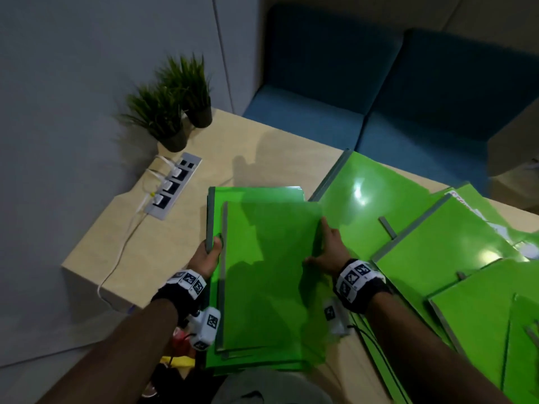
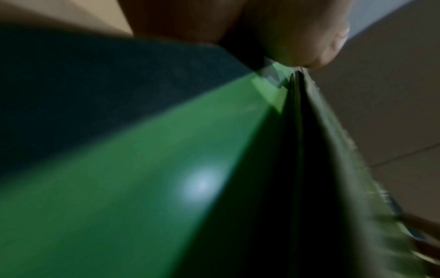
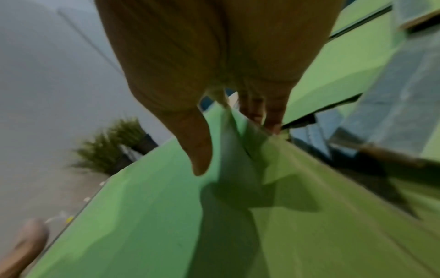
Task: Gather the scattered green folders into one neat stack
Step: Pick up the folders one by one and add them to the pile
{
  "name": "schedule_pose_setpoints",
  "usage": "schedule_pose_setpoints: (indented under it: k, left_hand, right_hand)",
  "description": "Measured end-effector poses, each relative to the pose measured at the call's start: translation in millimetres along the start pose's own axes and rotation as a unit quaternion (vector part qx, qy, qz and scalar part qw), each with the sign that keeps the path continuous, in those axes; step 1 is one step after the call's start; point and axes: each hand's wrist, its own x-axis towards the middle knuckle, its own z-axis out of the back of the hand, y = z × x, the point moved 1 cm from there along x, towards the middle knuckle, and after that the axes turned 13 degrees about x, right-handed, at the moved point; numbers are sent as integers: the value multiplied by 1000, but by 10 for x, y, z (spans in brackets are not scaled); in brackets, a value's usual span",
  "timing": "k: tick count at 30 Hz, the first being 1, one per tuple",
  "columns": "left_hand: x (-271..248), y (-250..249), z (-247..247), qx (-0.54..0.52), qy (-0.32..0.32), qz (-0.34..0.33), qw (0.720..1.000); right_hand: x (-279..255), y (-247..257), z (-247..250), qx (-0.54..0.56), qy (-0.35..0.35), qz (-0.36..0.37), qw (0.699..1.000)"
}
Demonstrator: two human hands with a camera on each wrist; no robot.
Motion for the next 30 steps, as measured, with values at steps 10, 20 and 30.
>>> schedule_pose_setpoints:
  k: [10, 20, 30]
  left_hand:
    - [-40, 249, -57, 0, 38, -59, 998]
    - [-32, 124, -81, 9, -24, -19, 999]
    - [32, 141, -98, 48, -36, -31, 998]
  right_hand:
    - [-75, 157, -329, -130, -56, -64, 988]
    - [-66, -71, 378, -10, -116, -5, 993]
    - [-537, -1049, 700, -181, -193, -122, 956]
